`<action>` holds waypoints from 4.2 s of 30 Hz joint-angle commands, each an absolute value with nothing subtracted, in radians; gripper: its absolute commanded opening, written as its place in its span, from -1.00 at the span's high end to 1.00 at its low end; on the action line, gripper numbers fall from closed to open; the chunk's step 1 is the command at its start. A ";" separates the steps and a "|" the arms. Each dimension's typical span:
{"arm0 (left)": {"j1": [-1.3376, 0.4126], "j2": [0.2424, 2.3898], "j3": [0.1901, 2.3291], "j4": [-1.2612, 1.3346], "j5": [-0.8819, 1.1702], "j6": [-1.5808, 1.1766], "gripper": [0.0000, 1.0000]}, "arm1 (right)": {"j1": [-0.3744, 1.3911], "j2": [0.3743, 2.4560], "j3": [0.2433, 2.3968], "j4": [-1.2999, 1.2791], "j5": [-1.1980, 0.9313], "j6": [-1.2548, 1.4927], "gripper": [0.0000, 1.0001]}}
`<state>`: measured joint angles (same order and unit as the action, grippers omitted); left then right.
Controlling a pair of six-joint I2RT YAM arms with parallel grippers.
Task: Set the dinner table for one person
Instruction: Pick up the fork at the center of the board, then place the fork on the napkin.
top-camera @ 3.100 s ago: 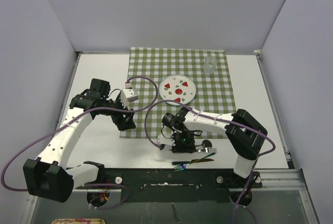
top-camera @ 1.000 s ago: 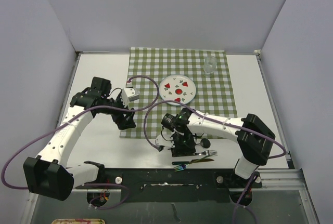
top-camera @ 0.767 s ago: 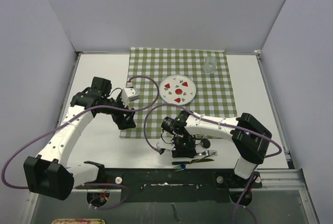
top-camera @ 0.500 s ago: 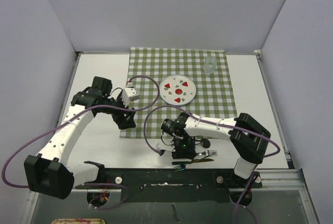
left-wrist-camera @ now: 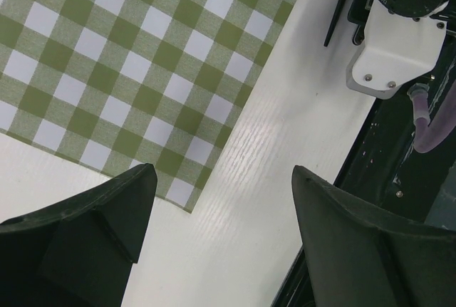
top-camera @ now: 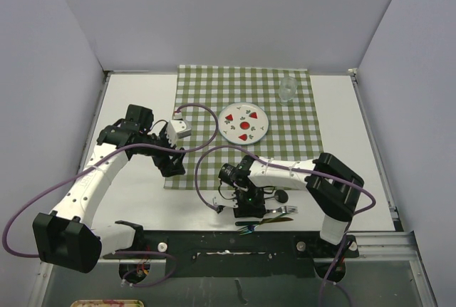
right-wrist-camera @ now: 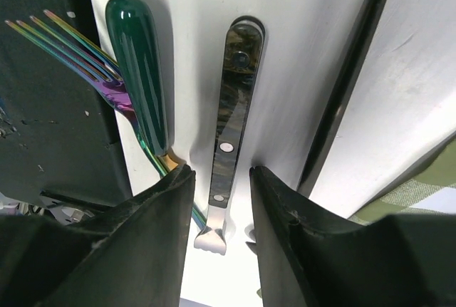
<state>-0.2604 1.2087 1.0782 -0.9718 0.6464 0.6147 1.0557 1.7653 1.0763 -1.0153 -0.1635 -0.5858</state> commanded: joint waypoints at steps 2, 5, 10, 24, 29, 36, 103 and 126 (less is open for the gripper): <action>-0.264 1.200 1.117 -0.977 0.653 0.632 -0.52 | 1.065 1.767 1.092 -0.994 -0.149 -0.587 0.24; -0.263 1.201 1.114 -0.977 0.653 0.634 -0.52 | 1.064 1.780 1.090 -0.984 -0.146 -0.588 0.24; -0.264 1.197 1.112 -0.979 0.650 0.636 -0.52 | 1.065 1.793 1.085 -0.962 -0.141 -0.594 0.25; -0.263 1.209 1.109 -0.976 0.647 0.643 -0.52 | 1.066 1.838 1.092 -0.935 -0.116 -0.592 0.29; -0.264 1.215 1.111 -0.972 0.647 0.648 -0.52 | 1.072 1.873 1.098 -0.930 -0.087 -0.579 0.32; -0.264 1.215 1.114 -0.979 0.647 0.657 -0.52 | 1.076 1.894 1.112 -0.924 -0.091 -0.573 0.66; -0.028 1.260 1.193 -0.352 -0.071 0.207 -0.56 | 0.831 1.667 1.470 -0.839 -0.172 -0.565 1.00; -0.011 1.239 1.058 -0.241 0.010 0.188 -0.54 | 0.739 2.016 1.832 -0.489 -0.384 -0.240 1.00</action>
